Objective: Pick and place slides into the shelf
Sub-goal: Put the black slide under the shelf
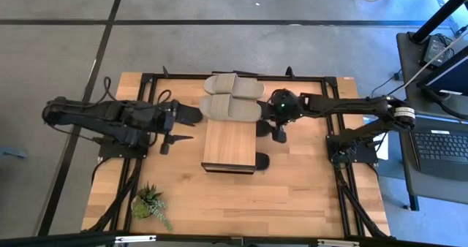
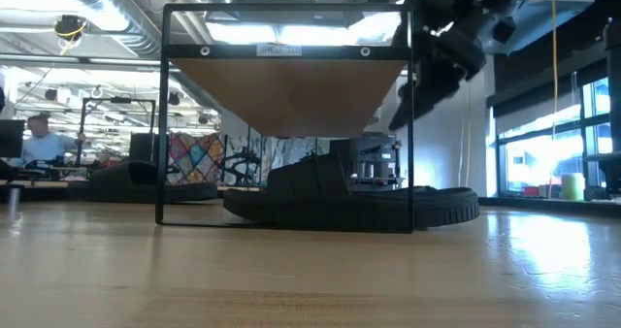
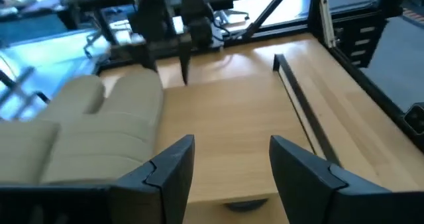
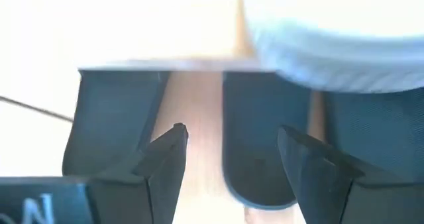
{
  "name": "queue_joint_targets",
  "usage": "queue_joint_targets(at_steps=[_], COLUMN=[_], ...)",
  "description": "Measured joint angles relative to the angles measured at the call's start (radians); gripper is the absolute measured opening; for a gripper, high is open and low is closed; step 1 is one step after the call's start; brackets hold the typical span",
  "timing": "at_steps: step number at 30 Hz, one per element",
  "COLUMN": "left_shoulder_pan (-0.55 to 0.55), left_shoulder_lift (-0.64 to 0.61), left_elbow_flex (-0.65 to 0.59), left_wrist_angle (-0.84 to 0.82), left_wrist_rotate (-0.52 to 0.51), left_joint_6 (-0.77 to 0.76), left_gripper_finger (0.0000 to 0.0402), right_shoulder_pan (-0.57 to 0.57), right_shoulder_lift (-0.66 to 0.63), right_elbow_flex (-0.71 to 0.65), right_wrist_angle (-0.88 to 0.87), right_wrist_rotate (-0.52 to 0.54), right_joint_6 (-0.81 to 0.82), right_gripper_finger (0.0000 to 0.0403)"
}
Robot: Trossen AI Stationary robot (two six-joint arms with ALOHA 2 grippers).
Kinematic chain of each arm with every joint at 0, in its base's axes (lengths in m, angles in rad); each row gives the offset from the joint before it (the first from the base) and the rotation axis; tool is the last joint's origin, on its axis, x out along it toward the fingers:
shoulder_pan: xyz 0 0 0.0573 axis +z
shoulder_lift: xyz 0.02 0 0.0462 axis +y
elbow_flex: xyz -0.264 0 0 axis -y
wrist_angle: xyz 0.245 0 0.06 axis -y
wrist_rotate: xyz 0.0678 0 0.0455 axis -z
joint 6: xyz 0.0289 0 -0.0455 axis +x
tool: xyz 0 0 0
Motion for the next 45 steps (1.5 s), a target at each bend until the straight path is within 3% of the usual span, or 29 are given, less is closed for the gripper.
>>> queue_joint_targets(at_steps=[8,18,23,27,32,45], left_shoulder_pan=[0.191,0.401,0.523,0.601,0.676,0.700], left_shoulder_lift=[-0.024,-0.016,-0.014,-0.013,-0.017,-0.017], left_elbow_flex=[-0.155,-0.362,-0.389,-0.392,-0.391,-0.391], left_wrist_angle=[0.222,0.449,0.445,0.442,0.447,0.441], left_wrist_rotate=[0.370,0.589,0.557,0.463,0.334,0.271], left_joint_6=[-0.010,-0.061,-0.132,-0.218,-0.353,-0.471], left_gripper_finger=[0.0188,0.0188,0.0188,0.0188,0.0188,0.0188], right_shoulder_pan=[-0.046,-0.083,-0.092,-0.092,-0.092,-0.092], right_shoulder_lift=[-0.151,-0.285,-0.310,-0.310,-0.309,-0.309], right_elbow_flex=[-0.036,-0.218,-0.338,-0.416,-0.435,-0.435], right_wrist_angle=[0.033,0.254,0.414,0.531,0.548,0.552], right_wrist_rotate=[0.000,-0.049,-0.069,-0.069,-0.069,-0.034], right_joint_6=[-0.034,0.009,0.055,0.077,0.082,0.010], right_gripper_finger=[0.0237,0.0237,0.0237,0.0237,0.0237,0.0237])
